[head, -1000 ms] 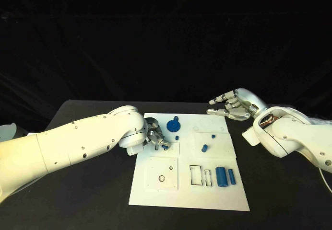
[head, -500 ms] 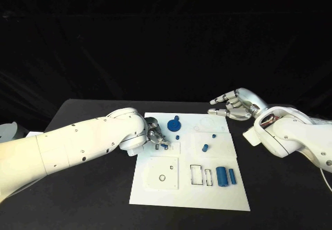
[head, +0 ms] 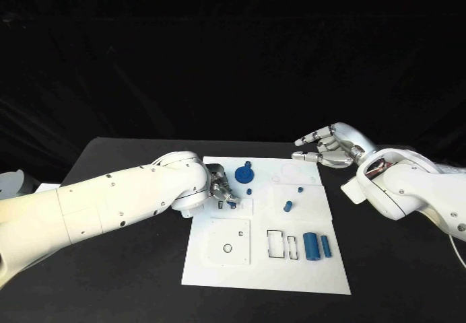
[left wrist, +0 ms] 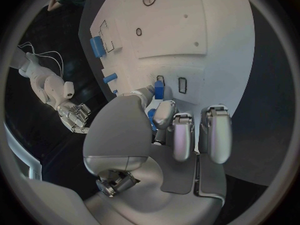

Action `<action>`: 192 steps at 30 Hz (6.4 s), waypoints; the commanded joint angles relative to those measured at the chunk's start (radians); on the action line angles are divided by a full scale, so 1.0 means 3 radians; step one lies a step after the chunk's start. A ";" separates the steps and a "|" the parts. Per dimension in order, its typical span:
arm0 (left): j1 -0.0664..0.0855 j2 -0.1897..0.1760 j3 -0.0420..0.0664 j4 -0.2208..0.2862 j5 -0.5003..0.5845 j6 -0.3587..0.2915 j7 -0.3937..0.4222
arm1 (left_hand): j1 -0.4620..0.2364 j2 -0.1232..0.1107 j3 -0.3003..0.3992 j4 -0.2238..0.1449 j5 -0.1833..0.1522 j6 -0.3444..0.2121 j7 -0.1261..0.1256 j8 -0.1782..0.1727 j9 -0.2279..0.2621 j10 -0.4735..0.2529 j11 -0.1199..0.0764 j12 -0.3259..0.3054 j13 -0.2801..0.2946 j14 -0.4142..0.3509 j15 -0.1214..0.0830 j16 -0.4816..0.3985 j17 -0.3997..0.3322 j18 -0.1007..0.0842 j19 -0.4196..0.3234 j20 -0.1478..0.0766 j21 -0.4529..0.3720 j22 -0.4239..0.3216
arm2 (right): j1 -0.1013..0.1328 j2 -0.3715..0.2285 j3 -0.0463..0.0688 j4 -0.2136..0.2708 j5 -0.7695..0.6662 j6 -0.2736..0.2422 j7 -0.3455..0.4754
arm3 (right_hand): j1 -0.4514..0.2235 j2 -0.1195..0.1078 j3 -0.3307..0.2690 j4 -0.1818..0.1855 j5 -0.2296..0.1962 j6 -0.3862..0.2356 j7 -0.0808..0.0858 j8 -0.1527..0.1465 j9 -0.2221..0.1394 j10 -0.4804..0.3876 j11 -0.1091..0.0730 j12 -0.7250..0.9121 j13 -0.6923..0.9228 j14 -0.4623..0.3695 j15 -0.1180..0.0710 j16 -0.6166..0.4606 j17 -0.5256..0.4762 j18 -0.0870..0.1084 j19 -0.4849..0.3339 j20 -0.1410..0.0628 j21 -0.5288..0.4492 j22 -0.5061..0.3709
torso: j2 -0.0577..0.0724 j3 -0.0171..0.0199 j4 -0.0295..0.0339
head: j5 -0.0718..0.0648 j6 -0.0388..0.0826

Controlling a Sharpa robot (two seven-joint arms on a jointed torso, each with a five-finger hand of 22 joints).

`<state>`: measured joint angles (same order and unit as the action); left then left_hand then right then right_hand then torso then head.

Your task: Assemble the parts on the task board

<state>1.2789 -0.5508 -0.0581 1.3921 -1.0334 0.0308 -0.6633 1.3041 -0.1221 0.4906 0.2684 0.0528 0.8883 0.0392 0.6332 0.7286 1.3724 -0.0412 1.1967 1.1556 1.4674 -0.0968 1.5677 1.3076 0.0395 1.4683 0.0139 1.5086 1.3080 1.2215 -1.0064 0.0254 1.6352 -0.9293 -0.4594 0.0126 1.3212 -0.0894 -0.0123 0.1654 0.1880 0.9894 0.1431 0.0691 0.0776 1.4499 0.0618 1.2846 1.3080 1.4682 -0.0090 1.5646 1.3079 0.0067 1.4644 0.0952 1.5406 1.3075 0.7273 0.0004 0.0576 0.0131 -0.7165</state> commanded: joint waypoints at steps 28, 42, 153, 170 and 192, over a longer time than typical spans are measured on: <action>-0.0017 0.0018 -0.0015 -0.0025 -0.0109 0.0444 -0.0063 | -0.0015 0.0028 0.0451 -0.0430 0.0026 0.0029 -0.0026 0.0013 0.0124 0.0009 0.0004 -0.0006 -0.0019 0.0345 0.0002 0.0010 0.0877 -0.0055 0.0201 0.0003 0.0019 0.0539 | -0.0008 0.0033 0.0000 -0.0093 -0.0002 0.0071 0.0008 | -0.0015 0.0034 -0.0036 0.0012 0.0015 0.0029 0.0004 0.0005 0.0005 -0.0018 -0.0010 -0.0019 0.0368 0.0338 -0.0015 0.0012 0.0861 0.0030 0.0239 -0.0010 -0.0019 0.0669 | -0.0002 0.0001 -0.0001 | 0.0029 -0.0017; -0.0017 0.0032 -0.0016 -0.0026 -0.0109 0.0533 -0.0068 | -0.0070 0.0003 0.0450 -0.0445 0.0022 0.0044 -0.0031 0.0036 0.0145 0.0018 0.0002 0.0012 -0.0007 0.0345 0.0002 0.0010 0.0877 -0.0057 0.0204 0.0002 0.0023 0.0548 | -0.0010 0.0033 0.0000 -0.0088 -0.0002 0.0078 0.0009 | -0.0015 0.0034 -0.0036 0.0012 0.0015 0.0029 0.0004 0.0005 0.0005 -0.0018 -0.0010 -0.0019 0.0368 0.0338 -0.0015 0.0012 0.0861 0.0030 0.0239 -0.0010 -0.0019 0.0669 | -0.0002 0.0004 -0.0001 | 0.0034 -0.0029; -0.0019 0.0126 -0.0018 -0.0206 -0.0192 0.0750 -0.0048 | -0.1062 0.0052 -0.0588 0.0037 0.0171 0.0338 -0.0156 0.0212 0.0247 0.0216 -0.0098 0.0265 0.0198 0.0345 -0.0077 0.0010 0.0877 -0.0076 0.0247 -0.0078 0.0061 0.0643 | -0.0010 -0.0018 0.0000 -0.0035 -0.0004 0.0102 0.0002 | -0.0049 0.0037 -0.0101 0.0043 0.0023 0.0031 0.0003 0.0002 0.0004 -0.0036 -0.0011 -0.0054 0.0346 0.0331 -0.0017 -0.0006 0.0832 0.0040 0.0218 -0.0012 -0.0043 0.0631 | -0.0003 0.0003 0.0000 | 0.0039 -0.0055; -0.0019 0.0111 -0.0007 -0.0183 -0.0192 0.0668 -0.0040 | -0.1212 0.0096 -0.0976 0.0072 0.0166 0.0348 -0.0162 0.0208 0.0243 0.0223 -0.0105 0.0266 0.0199 0.0345 -0.0084 0.0010 0.0877 -0.0078 0.0251 -0.0085 0.0065 0.0653 | -0.0010 -0.0013 0.0000 -0.0043 -0.0004 0.0101 0.0002 | -0.0056 0.0034 -0.0116 0.0049 0.0026 0.0031 0.0002 0.0002 0.0004 -0.0037 -0.0011 -0.0056 0.0344 0.0330 -0.0017 -0.0007 0.0830 0.0040 0.0217 -0.0013 -0.0045 0.0628 | -0.0002 0.0002 -0.0001 | 0.0036 -0.0047; 0.0178 -0.0285 0.0246 0.0164 0.0450 0.0326 0.0068 | -0.0782 0.0125 -0.1429 0.0065 0.0194 -0.0030 0.0052 -0.0222 -0.0125 -0.0111 0.0076 -0.0115 -0.0258 0.0345 0.0056 0.0010 0.0877 -0.0012 0.0130 0.0041 -0.0134 0.0384 | -0.0011 0.0014 -0.0006 -0.0114 0.0027 0.0110 0.0004 | -0.0064 0.0037 -0.0127 0.0056 0.0030 0.0031 0.0002 0.0001 0.0004 -0.0037 -0.0011 -0.0057 0.0343 0.0330 -0.0017 -0.0008 0.0829 0.0040 0.0217 -0.0013 -0.0045 0.0628 | -0.0007 0.0003 0.0001 | 0.0035 0.0017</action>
<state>1.3213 -0.6321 0.0129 1.4423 -0.9558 0.1358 -0.6595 1.0592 -0.0830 0.0669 0.2880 0.1072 0.8786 0.0514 0.5721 0.6987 1.3433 -0.0200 1.1650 1.0794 1.4659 -0.0871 1.5677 1.3073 0.0305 1.4648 0.0178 1.4733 1.3075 1.2192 -1.0040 0.0239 1.6028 -0.9235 -0.4404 0.0116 1.3092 -0.0774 -0.0459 0.1826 0.1917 0.9894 0.1431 0.0691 0.0774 1.4472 0.0591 1.2717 1.3084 1.4682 -0.0090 1.5646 1.3078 0.0067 1.4644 0.0952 1.5329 1.3081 0.7243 0.0011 0.0582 0.0236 -0.7129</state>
